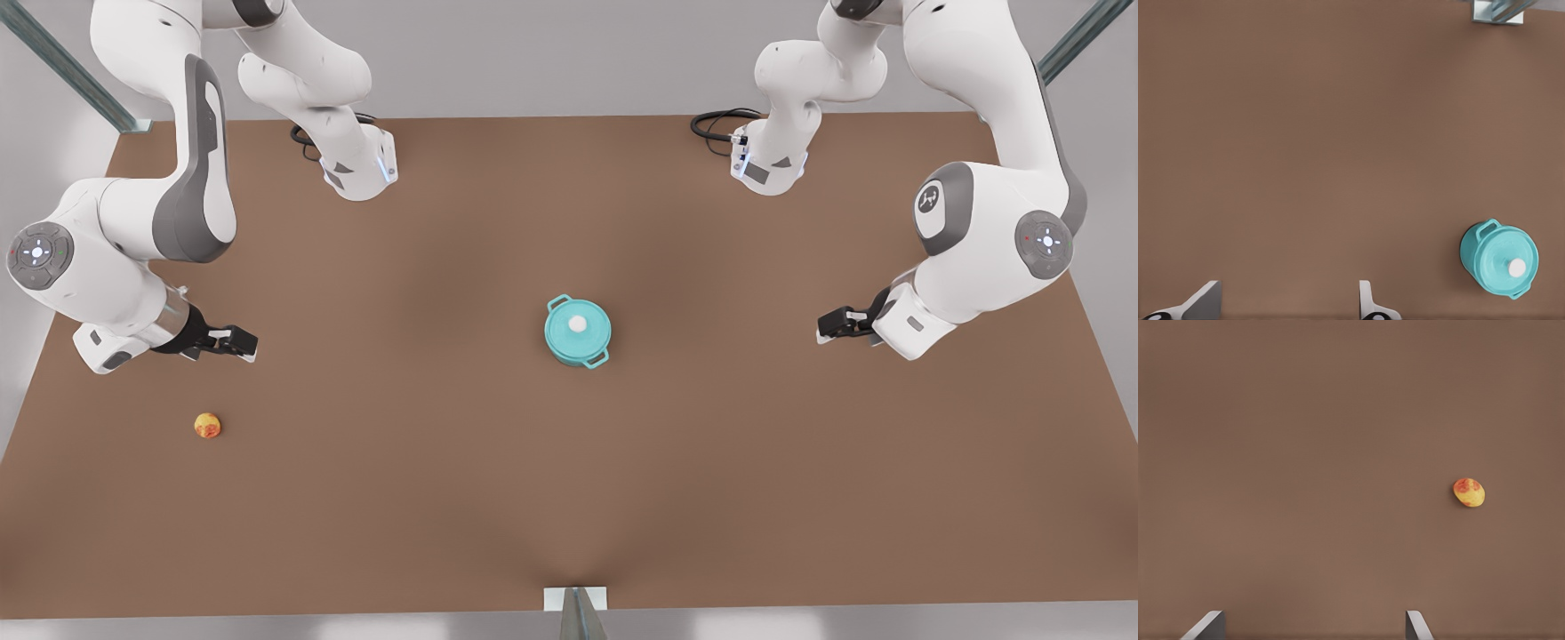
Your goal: Open the pot lid and put the potato into the pot
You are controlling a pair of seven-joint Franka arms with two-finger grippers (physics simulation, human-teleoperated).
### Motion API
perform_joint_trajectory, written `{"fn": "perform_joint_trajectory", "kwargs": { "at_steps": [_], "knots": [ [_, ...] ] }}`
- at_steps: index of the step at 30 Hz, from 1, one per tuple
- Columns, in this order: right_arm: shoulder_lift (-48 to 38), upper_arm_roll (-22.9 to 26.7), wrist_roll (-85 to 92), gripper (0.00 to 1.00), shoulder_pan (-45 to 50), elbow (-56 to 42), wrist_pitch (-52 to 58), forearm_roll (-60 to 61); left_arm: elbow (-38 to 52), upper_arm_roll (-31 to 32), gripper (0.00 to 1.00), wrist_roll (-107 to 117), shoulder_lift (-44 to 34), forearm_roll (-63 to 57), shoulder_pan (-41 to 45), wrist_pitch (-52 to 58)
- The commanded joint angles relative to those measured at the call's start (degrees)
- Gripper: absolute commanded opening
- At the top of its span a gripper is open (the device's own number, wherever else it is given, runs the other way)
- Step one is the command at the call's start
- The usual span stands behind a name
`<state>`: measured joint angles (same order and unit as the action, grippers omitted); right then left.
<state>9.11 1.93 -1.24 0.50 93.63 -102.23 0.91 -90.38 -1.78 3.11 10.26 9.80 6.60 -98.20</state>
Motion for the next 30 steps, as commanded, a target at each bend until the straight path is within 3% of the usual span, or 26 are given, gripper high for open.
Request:
{"fn": "perform_joint_trajectory", "kwargs": {
  "at_steps": [1, 5, 7, 10, 12, 15, 16, 20, 23, 30],
  "knots": [
    [-0.1, 0.0, 0.0, 1.00, -0.1, 0.0, 0.0, 0.0, -0.1, 0.1, 1.00, 0.8, 0.0, -0.1, 0.0, -0.2],
    [-0.1, -0.5, 1.1, 1.00, 0.5, -0.3, 0.0, -0.2, 0.3, 0.5, 1.00, 0.5, 1.0, -1.6, 3.3, -1.2],
    [1.5, -0.9, 1.5, 1.00, 2.8, -1.2, -0.2, -0.4, 1.2, 1.7, 1.00, 10.2, 1.1, -1.5, 12.0, -1.8],
    [6.0, -0.4, 7.8, 1.00, 3.4, -4.2, -0.3, -1.9, 9.2, 1.7, 1.00, 30.7, 10.7, -2.9, 22.5, -3.7],
    [7.6, -1.0, 12.7, 0.96, 4.2, -4.1, -2.1, -7.7, 8.4, 1.7, 1.00, 39.2, 14.6, -6.0, 30.0, -6.7],
    [7.5, -1.0, 14.3, 1.00, 4.1, -3.9, -3.7, -7.5, 7.3, 2.7, 1.00, 54.4, 19.2, -4.9, 33.0, -17.7],
    [7.6, -0.9, 20.1, 1.00, 2.7, -0.2, -11.4, -7.3, 4.8, 2.7, 1.00, 54.8, 19.2, -3.0, 33.1, -22.4],
    [7.5, -0.8, 28.8, 1.00, -2.6, 6.6, -23.1, -5.7, 3.4, 2.7, 1.00, 59.0, 22.8, -4.4, 36.4, -27.6],
    [9.6, -0.8, 34.4, 1.00, -5.4, 8.4, -29.3, -2.5, -2.9, 2.6, 1.00, 63.2, 22.5, -6.3, 38.9, -37.3],
    [15.1, -0.9, 43.8, 1.00, -9.6, 4.6, -33.2, -2.2, -8.0, 2.4, 1.00, 65.0, 21.3, -13.4, 40.1, -40.1]
  ]
}}
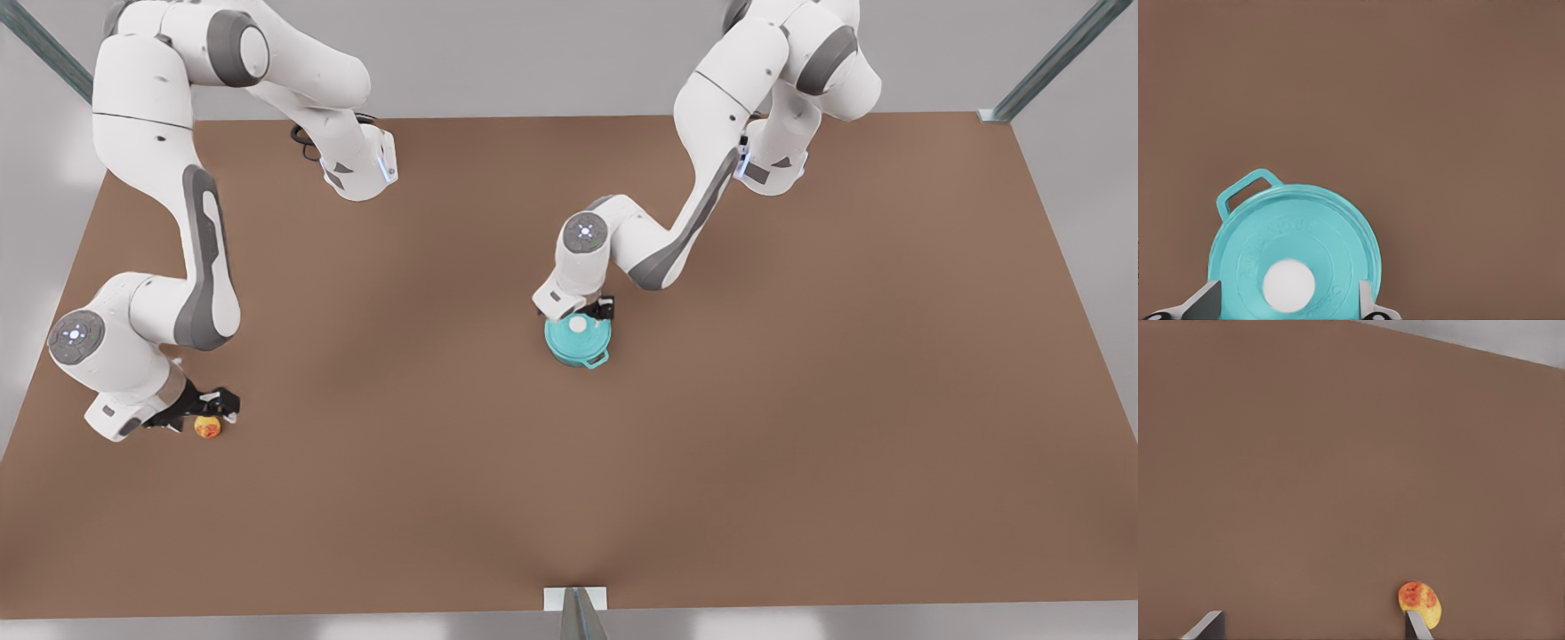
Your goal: Open the pot lid and put the potato into the pot
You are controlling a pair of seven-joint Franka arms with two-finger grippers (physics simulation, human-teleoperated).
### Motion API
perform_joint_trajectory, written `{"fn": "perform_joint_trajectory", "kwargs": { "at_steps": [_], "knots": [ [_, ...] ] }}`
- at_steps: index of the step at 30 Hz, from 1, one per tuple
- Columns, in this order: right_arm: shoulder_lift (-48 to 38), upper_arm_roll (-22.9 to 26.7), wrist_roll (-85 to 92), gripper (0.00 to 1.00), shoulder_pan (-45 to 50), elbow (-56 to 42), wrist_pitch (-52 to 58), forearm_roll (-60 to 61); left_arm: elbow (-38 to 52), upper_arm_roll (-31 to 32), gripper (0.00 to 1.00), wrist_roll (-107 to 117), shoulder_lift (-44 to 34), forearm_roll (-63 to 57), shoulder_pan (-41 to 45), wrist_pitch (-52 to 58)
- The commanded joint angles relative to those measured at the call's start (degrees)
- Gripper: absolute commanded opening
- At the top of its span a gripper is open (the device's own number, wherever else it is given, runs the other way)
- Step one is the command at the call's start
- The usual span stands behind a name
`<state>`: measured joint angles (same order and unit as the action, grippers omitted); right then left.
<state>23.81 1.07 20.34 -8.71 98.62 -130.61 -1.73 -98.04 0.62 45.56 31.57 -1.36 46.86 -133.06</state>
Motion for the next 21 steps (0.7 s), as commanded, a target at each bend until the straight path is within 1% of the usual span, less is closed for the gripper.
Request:
{"fn": "perform_joint_trajectory", "kwargs": {
  "at_steps": [1, 6, 8, 14, 19, 20, 21],
  "knots": [
    [0.6, -0.1, 23.5, 1.00, -0.5, -0.4, -4.8, 0.5, -1.1, -0.1, 1.00, 19.8, 0.1, -2.2, -0.5, -5.5],
    [2.6, -0.5, 29.7, 1.00, -1.3, 0.7, -5.0, 0.5, -1.4, 0.1, 1.00, 19.4, 1.5, -2.2, -0.1, -6.7],
    [2.9, -0.5, 30.6, 1.00, -2.1, 1.6, -4.9, 0.4, -3.5, 0.2, 1.00, 19.6, 0.5, -2.2, 0.8, -6.9],
    [4.5, -0.7, 32.4, 1.00, -2.2, 1.7, -3.6, 0.1, -4.9, 0.1, 1.00, 19.7, 0.8, -2.4, 1.7, -7.6],
    [5.7, -0.6, 36.0, 1.00, -6.1, 1.7, -3.6, -0.2, -4.9, 0.1, 1.00, 19.7, 1.2, -2.4, 2.0, -7.6],
    [5.8, -0.7, 36.8, 1.00, -6.5, 1.7, -3.6, -0.2, -4.9, 0.0, 0.98, 19.7, 1.1, -2.4, 1.9, -7.6],
    [6.7, -0.6, 36.9, 1.00, -6.9, 1.7, -3.6, -0.2, -4.7, 0.0, 0.93, 19.7, 1.2, -2.4, 1.9, -7.6]
  ]
}}
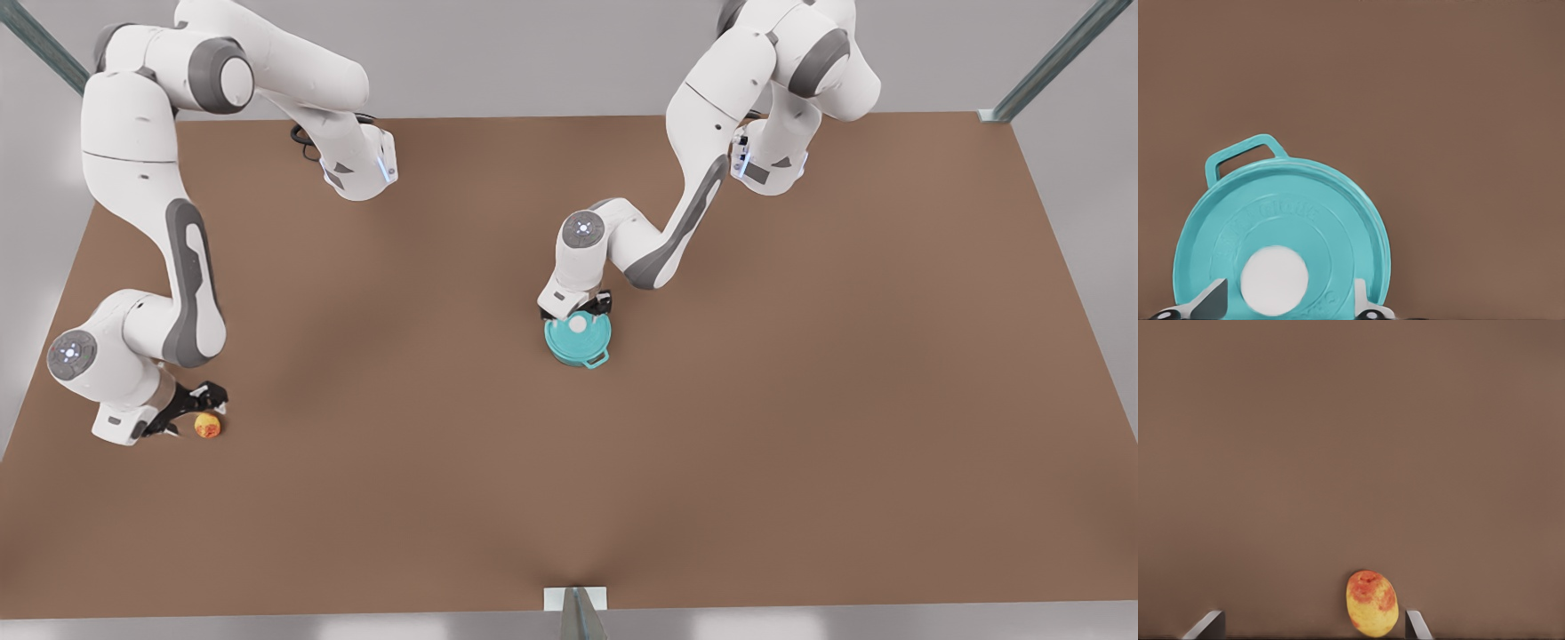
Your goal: Open the pot lid and put the potato into the pot
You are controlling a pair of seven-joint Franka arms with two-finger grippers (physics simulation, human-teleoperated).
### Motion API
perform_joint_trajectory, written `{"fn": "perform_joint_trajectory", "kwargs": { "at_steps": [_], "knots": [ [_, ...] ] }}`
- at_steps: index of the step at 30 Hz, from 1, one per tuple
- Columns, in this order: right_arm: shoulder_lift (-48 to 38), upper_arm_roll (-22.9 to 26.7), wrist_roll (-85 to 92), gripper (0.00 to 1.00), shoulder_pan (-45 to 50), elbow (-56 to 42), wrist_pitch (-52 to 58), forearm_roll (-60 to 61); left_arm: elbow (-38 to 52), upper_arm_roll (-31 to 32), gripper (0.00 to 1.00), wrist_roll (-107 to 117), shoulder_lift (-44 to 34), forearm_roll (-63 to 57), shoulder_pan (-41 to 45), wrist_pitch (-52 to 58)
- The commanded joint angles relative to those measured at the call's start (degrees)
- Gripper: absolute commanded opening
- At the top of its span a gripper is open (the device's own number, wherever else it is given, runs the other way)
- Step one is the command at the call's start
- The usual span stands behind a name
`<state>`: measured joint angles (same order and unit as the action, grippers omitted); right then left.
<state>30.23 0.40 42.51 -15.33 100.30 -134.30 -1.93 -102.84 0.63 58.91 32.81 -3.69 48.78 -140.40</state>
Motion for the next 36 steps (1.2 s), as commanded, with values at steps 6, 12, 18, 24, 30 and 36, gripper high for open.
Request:
{"fn": "perform_joint_trajectory", "kwargs": {
  "at_steps": [6, 12, 18, 24, 30, 36],
  "knots": [
    [2.9, -0.1, 14.9, 1.00, -1.0, 0.2, -2.4, 0.0, 0.2, -0.5, 0.42, 6.0, -0.5, -0.5, -0.1, 0.5],
    [4.0, 0.2, 14.9, 1.00, -2.0, 1.3, -6.2, -1.7, 14.2, -4.9, 0.42, -0.5, 1.5, -2.4, -11.1, 10.6],
    [5.9, 0.6, 15.1, 1.00, -2.6, 0.9, -8.3, -3.3, 27.6, -4.1, 0.42, -10.6, 19.7, 2.6, -19.4, 2.8],
    [8.9, 1.0, 15.1, 0.99, -3.9, -1.5, -8.4, -3.9, 28.4, -5.0, 1.00, -24.4, 18.0, 1.8, -21.2, 10.0],
    [10.3, 1.0, 15.0, 0.98, -3.8, -1.9, -8.4, -3.4, 4.1, -5.2, 1.00, -55.8, -23.8, 9.5, -35.6, 33.4],
    [11.3, 0.8, 14.4, 0.96, -3.7, -1.9, -8.5, -3.3, 19.2, -4.9, 1.00, -61.4, -16.9, 9.2, -38.8, 43.6]
  ]
}}
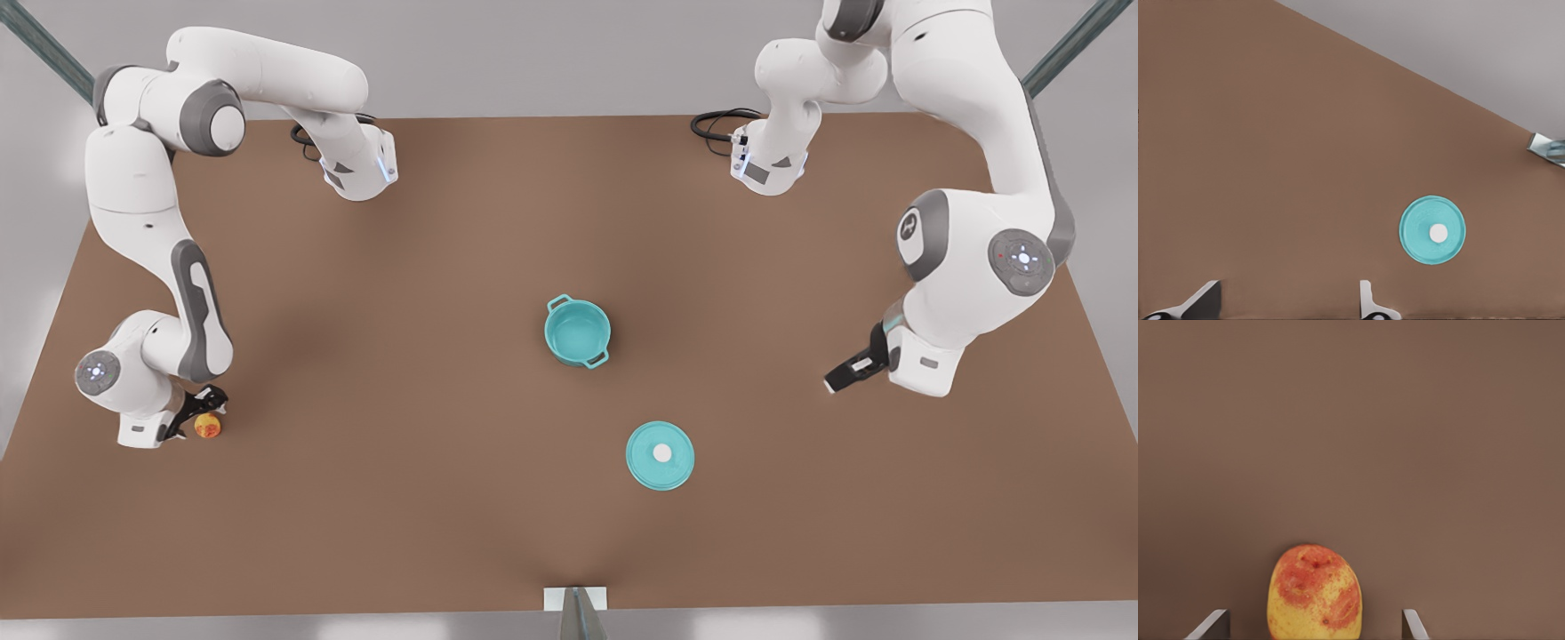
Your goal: Open the pot lid and put the potato into the pot
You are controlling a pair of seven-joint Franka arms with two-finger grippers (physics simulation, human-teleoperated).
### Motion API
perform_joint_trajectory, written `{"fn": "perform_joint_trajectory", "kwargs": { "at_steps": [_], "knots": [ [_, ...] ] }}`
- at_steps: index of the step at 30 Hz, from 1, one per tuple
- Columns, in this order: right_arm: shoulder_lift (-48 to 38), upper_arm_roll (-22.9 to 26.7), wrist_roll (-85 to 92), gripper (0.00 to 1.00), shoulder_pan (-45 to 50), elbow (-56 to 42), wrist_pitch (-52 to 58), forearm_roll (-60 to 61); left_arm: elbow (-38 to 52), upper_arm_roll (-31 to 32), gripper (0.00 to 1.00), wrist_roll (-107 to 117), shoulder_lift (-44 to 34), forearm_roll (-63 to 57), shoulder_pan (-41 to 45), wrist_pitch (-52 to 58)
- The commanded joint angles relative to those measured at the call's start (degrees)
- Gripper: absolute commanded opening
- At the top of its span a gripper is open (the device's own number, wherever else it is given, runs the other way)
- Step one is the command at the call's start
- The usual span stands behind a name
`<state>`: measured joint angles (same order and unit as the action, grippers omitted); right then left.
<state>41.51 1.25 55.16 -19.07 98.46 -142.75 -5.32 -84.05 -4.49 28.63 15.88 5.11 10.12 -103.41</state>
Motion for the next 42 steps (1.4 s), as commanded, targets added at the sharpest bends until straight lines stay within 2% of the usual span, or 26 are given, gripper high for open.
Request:
{"fn": "perform_joint_trajectory", "kwargs": {
  "at_steps": [1, 5, 6, 9, 14, 28, 33, 42],
  "knots": [
    [0.3, 0.0, 1.9, 0.96, 0.0, 0.0, -1.1, 0.1, 0.4, -0.2, 1.00, -30.5, -0.3, 0.3, -0.1, 7.0],
    [0.7, 0.0, 2.0, 0.94, 0.0, 0.1, -1.6, 0.2, 2.0, -1.1, 1.00, -30.0, -0.6, 1.0, -3.6, 7.5],
    [0.8, 0.0, 2.1, 0.91, 0.0, 0.1, -1.6, 0.2, 2.3, -1.0, 1.00, -29.7, -0.6, 1.5, -3.7, 9.3],
    [0.7, 0.0, 2.3, 0.69, -0.1, 0.1, -1.1, 0.1, 2.1, -0.4, 1.00, -24.9, -0.1, 0.4, -0.1, 9.5],
    [0.5, 0.0, 2.4, 0.53, -0.1, 0.1, -0.9, 0.0, 2.2, -1.0, 1.00, -24.3, -0.1, 0.8, -1.9, 9.5],
    [-2.8, -0.4, 2.6, 0.43, 0.1, 0.1, 5.1, 0.0, 2.5, -1.3, 1.00, -24.1, -0.1, 2.9, -3.7, 9.0],
    [-8.8, -4.4, 2.5, 0.42, 0.4, 0.1, 13.7, 0.4, 2.5, -1.1, 1.00, -24.0, -0.1, 2.9, -3.7, 9.1],
    [-14.5, -15.2, -3.6, 0.37, 1.8, -0.2, 16.7, 0.7, 2.4, -1.1, 1.00, -24.1, -0.1, 2.9, -3.7, 9.3]
  ]
}}
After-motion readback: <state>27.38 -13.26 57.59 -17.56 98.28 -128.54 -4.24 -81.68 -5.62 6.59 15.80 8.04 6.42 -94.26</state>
